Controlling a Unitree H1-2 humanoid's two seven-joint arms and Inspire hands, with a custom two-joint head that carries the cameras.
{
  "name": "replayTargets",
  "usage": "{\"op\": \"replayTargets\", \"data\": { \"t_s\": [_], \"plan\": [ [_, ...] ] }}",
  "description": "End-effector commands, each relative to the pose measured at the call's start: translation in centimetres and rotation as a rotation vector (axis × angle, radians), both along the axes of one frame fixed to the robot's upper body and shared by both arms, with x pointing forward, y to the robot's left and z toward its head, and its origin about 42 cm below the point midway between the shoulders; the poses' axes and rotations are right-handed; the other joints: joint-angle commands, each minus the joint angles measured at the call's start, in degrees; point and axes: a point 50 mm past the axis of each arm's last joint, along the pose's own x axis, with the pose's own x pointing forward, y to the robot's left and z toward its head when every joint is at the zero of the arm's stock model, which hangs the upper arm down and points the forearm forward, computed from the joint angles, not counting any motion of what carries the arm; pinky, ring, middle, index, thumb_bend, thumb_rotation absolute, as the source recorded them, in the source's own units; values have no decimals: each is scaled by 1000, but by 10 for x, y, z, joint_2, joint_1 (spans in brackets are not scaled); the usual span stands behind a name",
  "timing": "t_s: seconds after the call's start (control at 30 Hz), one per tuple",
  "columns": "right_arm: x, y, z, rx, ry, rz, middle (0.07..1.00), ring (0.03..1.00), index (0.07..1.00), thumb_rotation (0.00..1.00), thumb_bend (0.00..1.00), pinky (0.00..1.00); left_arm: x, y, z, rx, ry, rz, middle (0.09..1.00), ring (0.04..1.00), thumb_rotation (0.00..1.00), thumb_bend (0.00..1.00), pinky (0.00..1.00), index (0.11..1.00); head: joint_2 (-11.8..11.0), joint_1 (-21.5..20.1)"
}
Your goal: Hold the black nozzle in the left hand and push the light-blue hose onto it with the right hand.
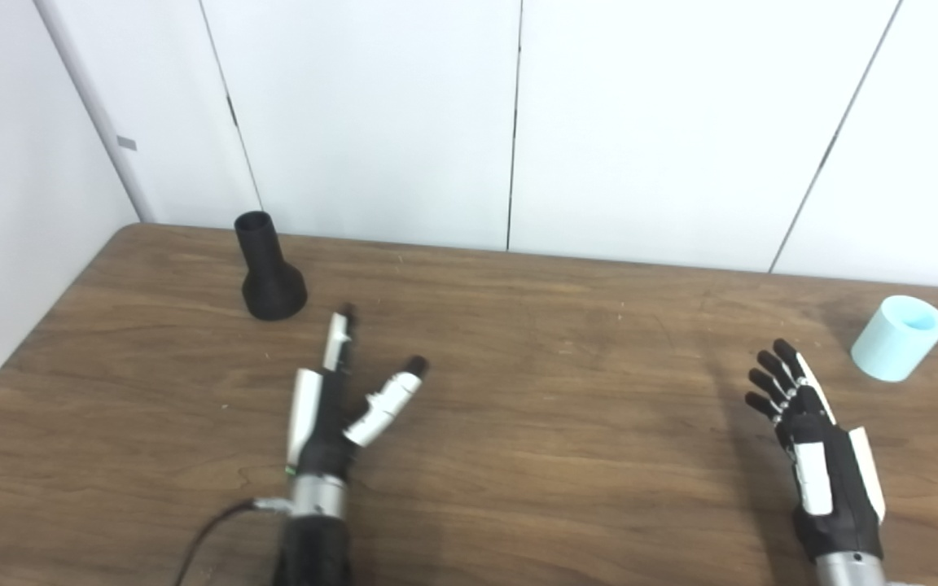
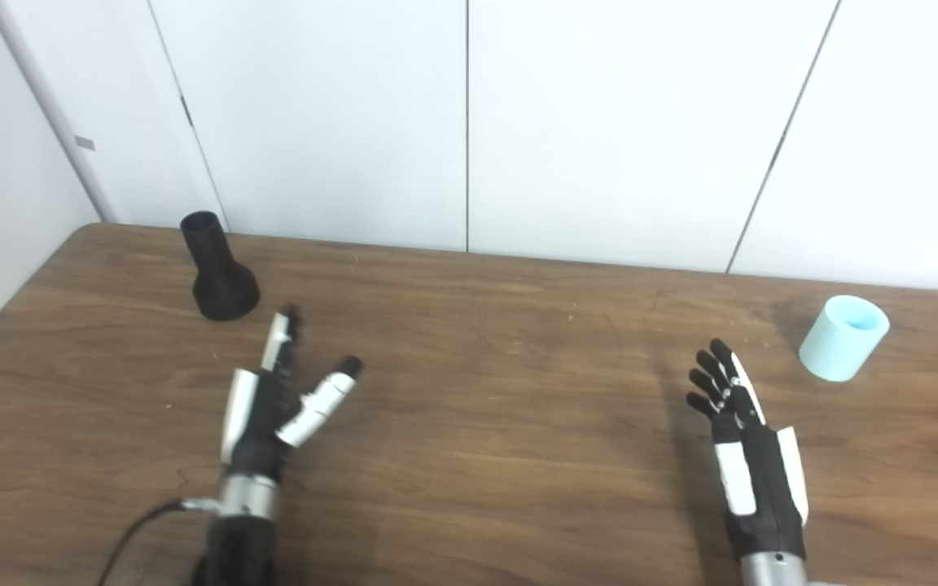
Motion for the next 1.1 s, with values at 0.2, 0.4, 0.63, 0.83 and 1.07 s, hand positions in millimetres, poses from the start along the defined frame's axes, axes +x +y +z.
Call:
{"op": "replayTargets", "data": {
  "t_s": [0.2,0.4,0.63,0.83,1.07],
  "plan": [
    [-6,1,-20,6,52,-15,900,882,930,1000,648,829,24,38,34,76,-195,114,1000,1000,538,773,1000,1000,13,4],
    [-5,3,-16,-9,49,-6,903,883,931,1000,658,837,38,74,35,199,-221,179,1000,1000,519,747,1000,1000,17,0],
    [-5,3,-17,0,51,-2,901,880,931,1000,659,831,51,113,36,296,-221,227,1000,1000,517,751,1000,1000,19,0],
    [-4,4,-16,-2,50,1,898,877,932,1000,655,840,69,146,42,247,-173,288,1000,1000,500,725,998,1000,22,2],
    [-3,6,-16,-5,54,0,895,876,932,1000,654,837,87,153,47,299,-59,268,973,958,527,798,876,1000,22,3]
  ]
}}
